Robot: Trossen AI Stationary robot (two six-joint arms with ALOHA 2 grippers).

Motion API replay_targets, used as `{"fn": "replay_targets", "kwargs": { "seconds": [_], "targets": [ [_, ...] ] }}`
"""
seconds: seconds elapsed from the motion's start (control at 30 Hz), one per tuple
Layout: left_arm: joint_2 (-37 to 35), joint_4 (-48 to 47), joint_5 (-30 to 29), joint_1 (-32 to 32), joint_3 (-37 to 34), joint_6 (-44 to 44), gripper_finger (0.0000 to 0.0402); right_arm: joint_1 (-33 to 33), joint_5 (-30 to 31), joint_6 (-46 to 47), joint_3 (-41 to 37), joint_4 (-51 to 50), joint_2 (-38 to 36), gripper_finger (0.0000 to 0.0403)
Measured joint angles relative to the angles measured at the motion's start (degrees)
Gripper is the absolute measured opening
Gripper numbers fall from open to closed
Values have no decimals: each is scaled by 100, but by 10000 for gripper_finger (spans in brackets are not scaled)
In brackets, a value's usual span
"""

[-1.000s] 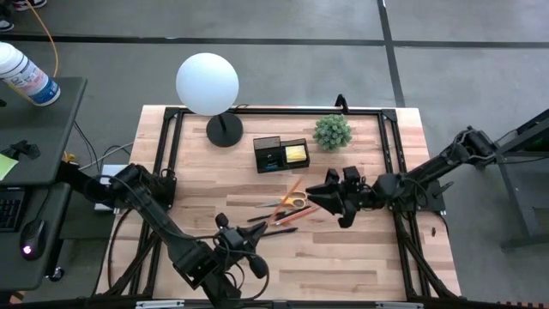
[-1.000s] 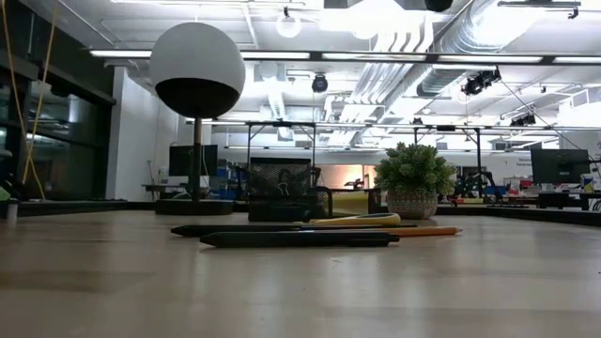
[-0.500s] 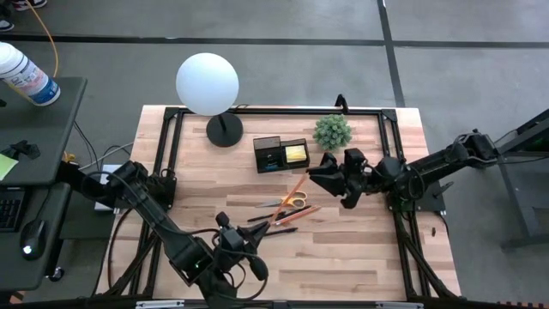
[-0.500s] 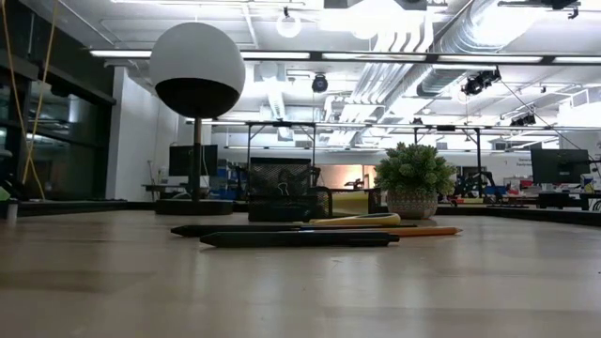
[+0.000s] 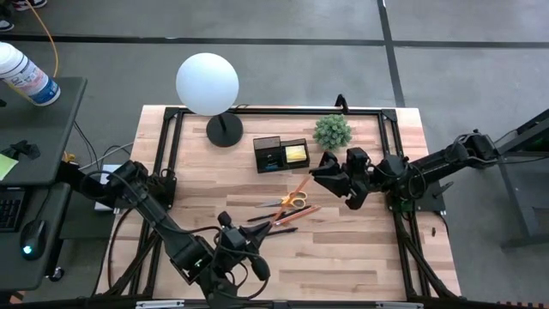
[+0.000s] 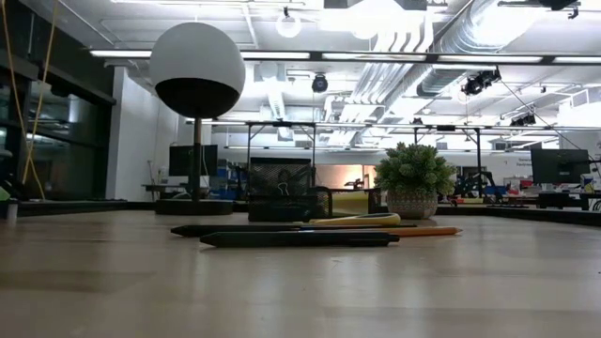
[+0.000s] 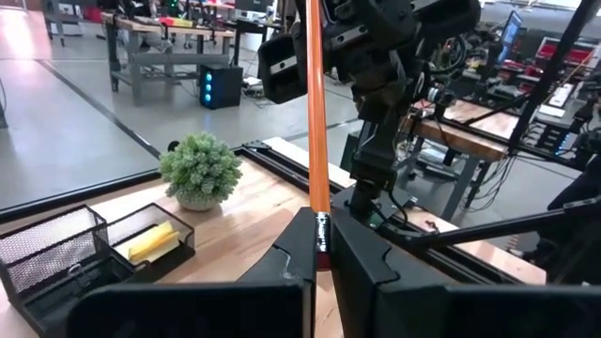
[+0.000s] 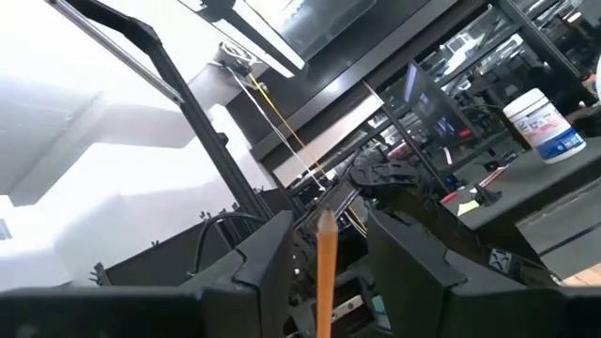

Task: Pick and place office supplies into organizer
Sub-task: Put the bottom orange pencil into the desk organizer

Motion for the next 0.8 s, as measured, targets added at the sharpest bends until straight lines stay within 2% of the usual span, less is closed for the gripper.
{"fn": "replay_targets", "kwargs": {
  "seconds": [0.4,0.67,0.8],
  "targets": [
    [2,178,176,150,0,124,5,0,-206,-146,255,-307,0,135],
    [2,1262,377,273,0,1493,5,0,-232,-164,350,-568,0,134],
    [2,1428,646,356,0,1756,5,2,-277,-240,350,-564,0,112]
  ]
}}
